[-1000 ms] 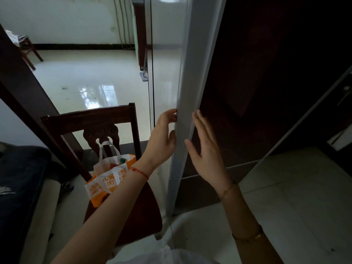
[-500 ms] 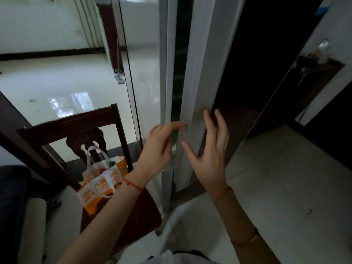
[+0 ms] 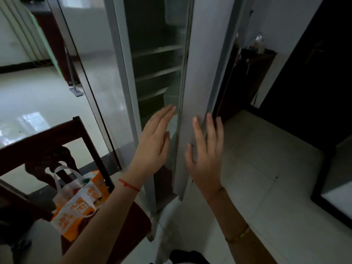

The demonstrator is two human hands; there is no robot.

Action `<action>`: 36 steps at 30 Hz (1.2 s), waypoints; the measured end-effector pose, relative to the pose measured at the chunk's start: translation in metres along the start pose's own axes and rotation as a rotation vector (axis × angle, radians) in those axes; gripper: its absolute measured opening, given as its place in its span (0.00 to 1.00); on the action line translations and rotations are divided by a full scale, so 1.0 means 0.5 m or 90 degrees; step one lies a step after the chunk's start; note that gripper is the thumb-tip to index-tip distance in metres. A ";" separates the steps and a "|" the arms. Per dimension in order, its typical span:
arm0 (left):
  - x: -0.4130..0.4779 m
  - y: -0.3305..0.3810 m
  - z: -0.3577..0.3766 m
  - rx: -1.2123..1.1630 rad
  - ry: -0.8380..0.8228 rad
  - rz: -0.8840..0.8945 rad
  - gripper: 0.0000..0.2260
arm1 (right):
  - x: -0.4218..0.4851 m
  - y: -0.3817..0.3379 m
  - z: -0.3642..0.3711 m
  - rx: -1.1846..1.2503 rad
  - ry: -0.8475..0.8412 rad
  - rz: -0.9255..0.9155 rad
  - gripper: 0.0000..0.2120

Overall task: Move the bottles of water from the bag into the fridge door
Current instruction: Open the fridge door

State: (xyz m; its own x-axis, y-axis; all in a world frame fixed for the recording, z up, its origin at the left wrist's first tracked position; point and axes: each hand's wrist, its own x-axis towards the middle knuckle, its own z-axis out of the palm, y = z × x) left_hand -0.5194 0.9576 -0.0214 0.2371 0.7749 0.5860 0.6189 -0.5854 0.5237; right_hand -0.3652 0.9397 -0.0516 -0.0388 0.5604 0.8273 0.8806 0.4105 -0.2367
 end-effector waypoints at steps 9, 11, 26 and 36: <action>0.057 0.005 0.051 0.034 -0.054 0.044 0.28 | -0.042 0.074 -0.083 -0.133 0.015 0.032 0.36; 0.063 0.010 0.061 0.034 -0.062 0.055 0.28 | -0.052 0.091 -0.102 -0.160 0.021 0.054 0.33; 0.105 0.099 0.191 -0.019 -0.141 0.168 0.28 | -0.068 0.217 -0.229 -0.257 0.079 0.187 0.24; 0.137 0.166 0.268 0.013 -0.155 0.250 0.30 | -0.058 0.310 -0.284 -0.260 0.118 0.236 0.25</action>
State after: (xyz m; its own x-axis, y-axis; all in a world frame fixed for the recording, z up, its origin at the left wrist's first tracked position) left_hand -0.3512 0.9942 -0.0207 0.6246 0.5299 0.5737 0.4604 -0.8432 0.2776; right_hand -0.1606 0.8848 -0.0400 0.3578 0.4633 0.8108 0.9318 -0.1203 -0.3425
